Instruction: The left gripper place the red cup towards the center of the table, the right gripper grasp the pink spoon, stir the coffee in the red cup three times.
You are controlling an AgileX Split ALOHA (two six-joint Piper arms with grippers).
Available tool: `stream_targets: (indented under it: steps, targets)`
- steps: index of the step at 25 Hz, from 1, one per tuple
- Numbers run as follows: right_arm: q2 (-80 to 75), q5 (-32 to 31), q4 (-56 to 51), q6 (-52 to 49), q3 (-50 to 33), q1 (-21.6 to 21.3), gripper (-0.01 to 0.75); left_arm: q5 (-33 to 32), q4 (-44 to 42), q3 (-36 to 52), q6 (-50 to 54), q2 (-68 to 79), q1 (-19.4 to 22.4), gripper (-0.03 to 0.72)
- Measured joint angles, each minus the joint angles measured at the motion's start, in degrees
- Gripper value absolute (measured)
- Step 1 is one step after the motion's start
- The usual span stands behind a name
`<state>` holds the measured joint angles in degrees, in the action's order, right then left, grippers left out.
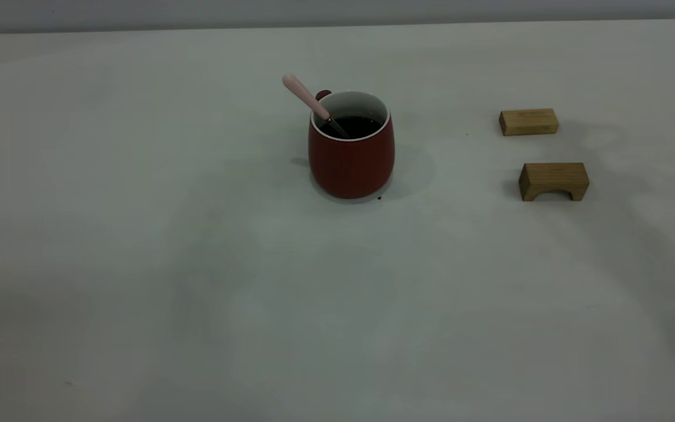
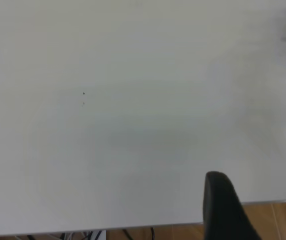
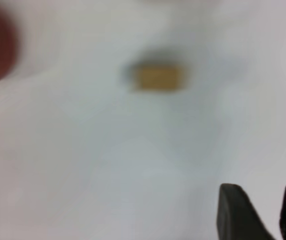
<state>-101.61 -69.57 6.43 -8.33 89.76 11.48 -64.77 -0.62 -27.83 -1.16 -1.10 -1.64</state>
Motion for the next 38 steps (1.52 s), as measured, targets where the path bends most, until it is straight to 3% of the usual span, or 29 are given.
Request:
stream_targets:
  steps: [6, 20, 28, 35, 38]
  targets:
    - [14.33, -0.48, 9.79, 1.89, -2.63, 0.0, 0.157, 0.0, 0.0, 0.0, 0.0, 0.0, 0.0, 0.425]
    - [54.15, -1.35, 4.46, 2.9, -25.93, -0.22, 0.16, 0.0, 0.0, 0.0, 0.0, 0.0, 0.0, 0.425]
    - [79.78, -1.35, 3.82, 3.02, -42.88, -9.74, 0.171, 0.0, 0.0, 0.0, 0.04, 0.0, 0.0, 0.425]
    - [98.43, 3.83, -1.17, 2.97, -59.97, -6.79, 0.183, 0.0, 0.0, 0.0, 0.04, 0.0, 0.0, 0.425]
    - [100.26, 4.0, -3.68, 3.44, -62.57, -6.73, 0.186, 0.0, 0.0, 0.0, 0.04, 0.0, 0.0, 0.425]
